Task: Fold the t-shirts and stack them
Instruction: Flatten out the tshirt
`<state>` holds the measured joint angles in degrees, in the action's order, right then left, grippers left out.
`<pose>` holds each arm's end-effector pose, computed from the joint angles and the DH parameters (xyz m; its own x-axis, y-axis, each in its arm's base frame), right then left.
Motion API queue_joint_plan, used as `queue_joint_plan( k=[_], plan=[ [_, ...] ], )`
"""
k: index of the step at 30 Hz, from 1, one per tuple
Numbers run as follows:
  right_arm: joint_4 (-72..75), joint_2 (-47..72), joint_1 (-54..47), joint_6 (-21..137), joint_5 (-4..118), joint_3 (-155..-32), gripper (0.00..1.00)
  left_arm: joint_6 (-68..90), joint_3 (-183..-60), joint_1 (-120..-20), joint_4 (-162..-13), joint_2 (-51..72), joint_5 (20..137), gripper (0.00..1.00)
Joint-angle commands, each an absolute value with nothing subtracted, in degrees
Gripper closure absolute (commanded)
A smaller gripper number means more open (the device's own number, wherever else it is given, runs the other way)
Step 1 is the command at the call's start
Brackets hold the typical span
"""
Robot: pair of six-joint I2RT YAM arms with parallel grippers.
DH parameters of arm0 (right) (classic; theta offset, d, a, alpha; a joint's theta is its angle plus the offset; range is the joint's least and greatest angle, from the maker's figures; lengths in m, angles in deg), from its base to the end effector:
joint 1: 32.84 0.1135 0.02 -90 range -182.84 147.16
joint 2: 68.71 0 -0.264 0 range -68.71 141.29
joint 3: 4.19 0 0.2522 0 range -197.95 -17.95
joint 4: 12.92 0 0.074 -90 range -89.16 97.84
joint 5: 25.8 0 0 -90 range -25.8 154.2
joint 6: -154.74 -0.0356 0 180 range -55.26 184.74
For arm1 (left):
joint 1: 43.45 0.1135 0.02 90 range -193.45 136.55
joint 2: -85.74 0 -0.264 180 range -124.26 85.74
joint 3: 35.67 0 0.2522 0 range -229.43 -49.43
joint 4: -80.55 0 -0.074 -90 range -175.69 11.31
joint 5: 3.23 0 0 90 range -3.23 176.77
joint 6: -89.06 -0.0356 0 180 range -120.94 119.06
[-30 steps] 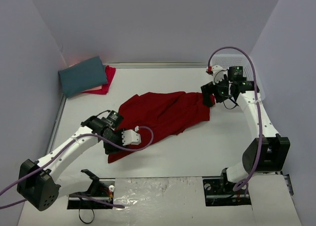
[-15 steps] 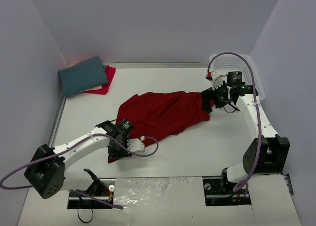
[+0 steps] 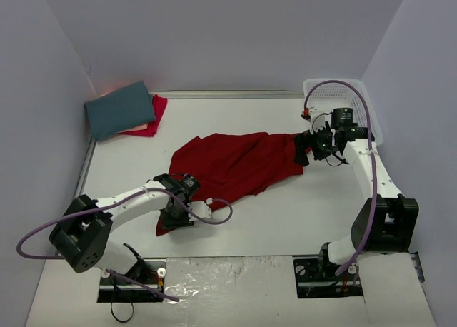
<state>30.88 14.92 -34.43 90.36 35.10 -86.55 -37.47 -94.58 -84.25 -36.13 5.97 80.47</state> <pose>0.3174 0.0085 0.2959 -0.5001 -0.3641 -0.7857 -0.5937 0.8046 0.0051 0.1639 -0.1466 0.1747 -0.2135 0.9659 -0.1465 0.9769 0.2118 -0.0274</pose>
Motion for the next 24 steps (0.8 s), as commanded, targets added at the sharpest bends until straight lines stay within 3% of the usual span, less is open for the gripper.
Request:
queue_joint_plan(
  k=[1,17,20,21,24],
  plan=[
    [30.9,13.1,-34.6,90.9,33.8,-85.6,0.05,-36.1,-94.8,-84.4,-37.3,4.3,82.4,0.67],
    [30.5,15.5,-33.9,91.3,34.9,-84.7,0.05,-35.1,-96.6,-84.4,-37.6,0.5,83.0,0.67],
    [30.5,15.7,-33.7,91.4,35.5,-84.7,0.05,-35.0,-96.5,-84.4,-37.5,0.7,83.0,0.93],
    [30.5,16.0,-33.5,91.4,35.6,-84.7,0.05,-34.5,-96.5,-84.4,-37.6,0.7,83.3,0.97],
    [30.4,16.2,-33.3,91.5,36.2,-84.5,0.05,-34.2,-97.4,-84.5,-36.4,1.7,82.5,0.98]
  ],
)
